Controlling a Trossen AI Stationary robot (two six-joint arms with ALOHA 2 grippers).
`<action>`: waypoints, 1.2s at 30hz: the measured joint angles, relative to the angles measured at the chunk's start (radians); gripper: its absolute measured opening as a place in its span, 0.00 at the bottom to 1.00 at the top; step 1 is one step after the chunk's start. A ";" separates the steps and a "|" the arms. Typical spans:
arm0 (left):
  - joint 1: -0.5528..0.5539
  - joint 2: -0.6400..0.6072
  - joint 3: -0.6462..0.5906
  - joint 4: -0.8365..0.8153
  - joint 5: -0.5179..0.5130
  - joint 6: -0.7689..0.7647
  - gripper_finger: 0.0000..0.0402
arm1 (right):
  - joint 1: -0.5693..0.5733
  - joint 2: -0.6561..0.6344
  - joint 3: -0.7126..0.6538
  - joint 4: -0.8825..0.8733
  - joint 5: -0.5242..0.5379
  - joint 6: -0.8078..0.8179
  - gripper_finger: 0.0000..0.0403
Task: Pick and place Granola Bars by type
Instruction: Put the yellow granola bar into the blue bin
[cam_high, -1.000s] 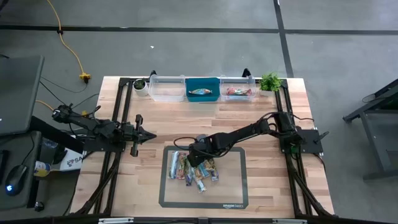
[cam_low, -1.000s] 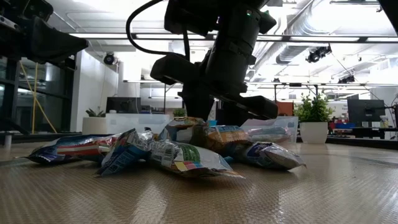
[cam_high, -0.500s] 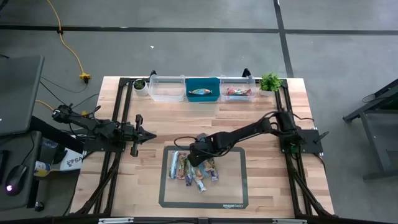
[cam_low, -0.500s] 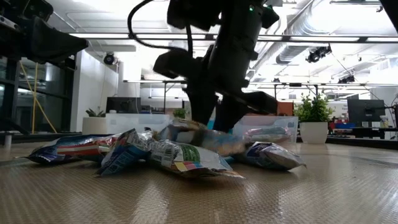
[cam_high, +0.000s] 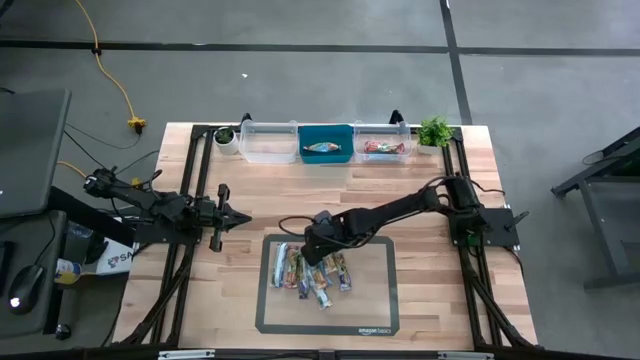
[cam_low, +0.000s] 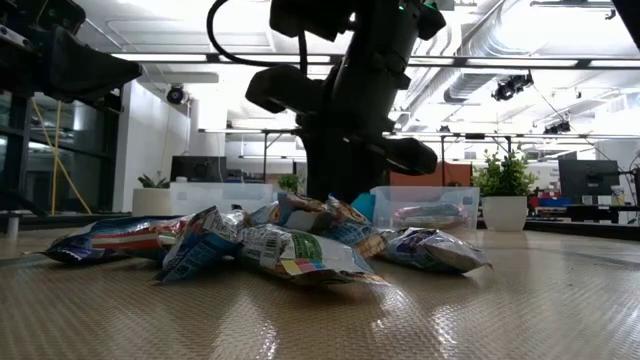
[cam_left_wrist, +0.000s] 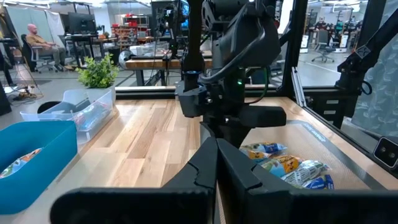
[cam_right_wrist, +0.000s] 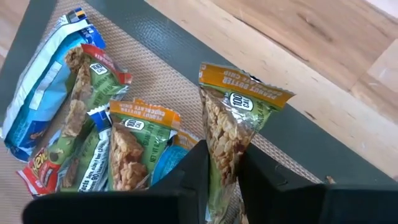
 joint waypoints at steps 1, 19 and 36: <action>0.000 0.000 0.000 0.000 0.000 0.000 0.00 | -0.001 0.000 0.000 0.003 -0.001 -0.006 0.14; 0.000 0.000 0.000 0.000 0.000 0.000 0.00 | -0.048 -0.101 0.002 0.196 0.008 -0.128 0.11; 0.000 0.000 0.000 0.000 0.000 0.000 0.00 | -0.170 -0.285 0.003 0.563 0.273 -0.673 0.11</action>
